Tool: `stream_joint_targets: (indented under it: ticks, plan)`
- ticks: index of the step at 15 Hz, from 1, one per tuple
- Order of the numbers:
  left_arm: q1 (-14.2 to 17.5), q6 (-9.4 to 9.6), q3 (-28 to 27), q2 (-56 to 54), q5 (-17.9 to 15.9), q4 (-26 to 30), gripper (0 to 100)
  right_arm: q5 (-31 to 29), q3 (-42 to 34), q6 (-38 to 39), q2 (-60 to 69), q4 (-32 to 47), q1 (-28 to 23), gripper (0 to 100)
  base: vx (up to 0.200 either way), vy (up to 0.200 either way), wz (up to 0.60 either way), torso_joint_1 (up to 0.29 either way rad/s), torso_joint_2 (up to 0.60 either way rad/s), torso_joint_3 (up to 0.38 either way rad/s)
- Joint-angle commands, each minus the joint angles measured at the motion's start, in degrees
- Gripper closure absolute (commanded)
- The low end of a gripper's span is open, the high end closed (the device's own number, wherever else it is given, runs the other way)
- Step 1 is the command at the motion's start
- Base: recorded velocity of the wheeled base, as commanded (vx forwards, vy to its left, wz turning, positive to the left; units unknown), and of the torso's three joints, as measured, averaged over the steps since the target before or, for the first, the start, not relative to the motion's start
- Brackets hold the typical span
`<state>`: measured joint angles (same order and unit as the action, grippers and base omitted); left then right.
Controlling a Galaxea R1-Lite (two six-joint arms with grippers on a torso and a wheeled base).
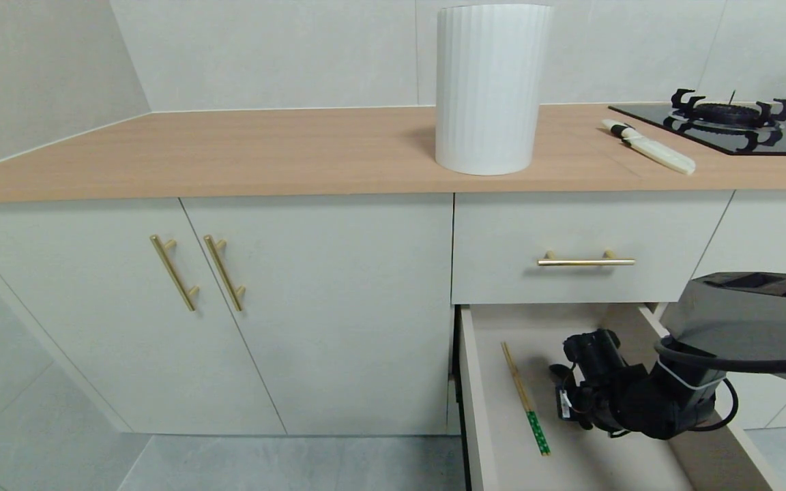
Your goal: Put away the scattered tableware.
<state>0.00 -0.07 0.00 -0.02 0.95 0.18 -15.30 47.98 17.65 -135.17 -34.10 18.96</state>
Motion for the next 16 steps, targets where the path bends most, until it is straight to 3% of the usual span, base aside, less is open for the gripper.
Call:
stream_joint_targets:
  ticks: [1, 7, 11, 16]
  plan:
    - [0.0, -0.01, 0.0, 0.0, 0.0, 0.0, 0, 0.0, 0.0, -0.1, 0.1, 0.0, 0.0, 0, 0.0, 0.0, 0.0, 0.0, 0.0, 0.0]
    - [0.0, -0.01, 0.0, 0.0, 0.0, 0.0, 0, 0.1, -0.9, 0.0, 2.0, 0.0, -0.1, 0, 0.0, 0.0, 0.0, 0.0, 0.0, 0.0]
    - [0.0, -0.01, 0.0, 0.0, 0.0, 0.0, 0, 0.9, -6.1, -0.7, 16.8, 1.3, -0.1, 0, 0.0, 0.0, 0.0, 0.0, 0.0, 0.0]
    - [0.0, -0.01, 0.0, 0.0, 0.0, 0.0, 0, 4.9, -6.2, -0.3, 38.0, 18.7, 1.8, 0, 0.0, 0.0, 0.0, 0.0, 0.0, 0.0]
